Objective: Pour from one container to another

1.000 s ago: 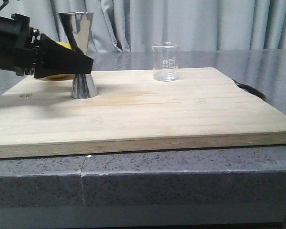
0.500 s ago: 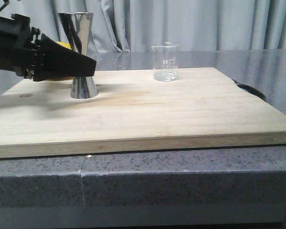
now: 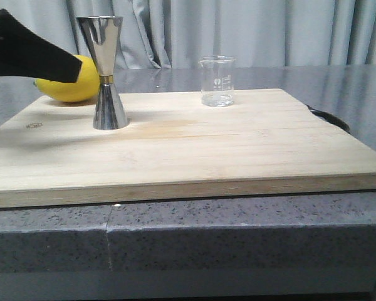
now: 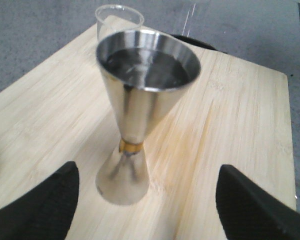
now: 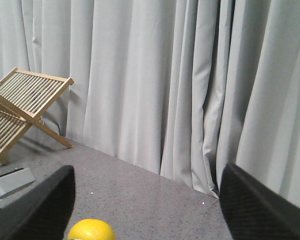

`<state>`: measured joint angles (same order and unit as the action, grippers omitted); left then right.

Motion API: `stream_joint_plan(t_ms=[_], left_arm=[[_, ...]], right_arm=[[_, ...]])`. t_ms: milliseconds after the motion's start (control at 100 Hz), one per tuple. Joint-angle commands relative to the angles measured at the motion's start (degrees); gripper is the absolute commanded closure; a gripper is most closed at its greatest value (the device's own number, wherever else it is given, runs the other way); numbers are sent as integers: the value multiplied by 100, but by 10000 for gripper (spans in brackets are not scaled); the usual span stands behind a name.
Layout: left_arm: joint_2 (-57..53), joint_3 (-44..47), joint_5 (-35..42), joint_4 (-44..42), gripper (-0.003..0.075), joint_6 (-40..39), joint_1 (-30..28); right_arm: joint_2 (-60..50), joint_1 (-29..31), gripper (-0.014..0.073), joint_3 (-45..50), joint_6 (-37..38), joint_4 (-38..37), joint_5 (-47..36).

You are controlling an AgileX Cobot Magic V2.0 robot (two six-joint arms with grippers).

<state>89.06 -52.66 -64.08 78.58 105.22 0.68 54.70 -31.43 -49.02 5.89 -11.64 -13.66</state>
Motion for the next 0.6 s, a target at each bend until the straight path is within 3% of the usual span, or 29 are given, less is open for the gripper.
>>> stream_joint_plan(t_ms=[0,110,210,310,430,520,590], left_arm=[[-523,-122,-284,-83,194,-533,-221],[-1056,-135,-248,197,194,-533,-660],[-1553,-260,12,577,194,-544,-1171],[-2082,-346,617,918,194,-544,-1723],[-2531,-359,1940,1794,194,-523,-2292],[-2610,-399,2700,2738,194,-523,-2413],[-2610,-560,2935,2821,199,-496,-2402]], right_arm=[[-119,-11,60,-154,-31,0,-345],[-119,104,60,-154,-557,0,-157],[-119,574,60,-154,-680,45,-87],[-119,1439,60,-154,-680,208,-74],[-119,2594,60,-154,-680,322,-66],[-119,3382,60,-154,-680,332,-34],[-119,3875,60,-154,-680,333,6]])
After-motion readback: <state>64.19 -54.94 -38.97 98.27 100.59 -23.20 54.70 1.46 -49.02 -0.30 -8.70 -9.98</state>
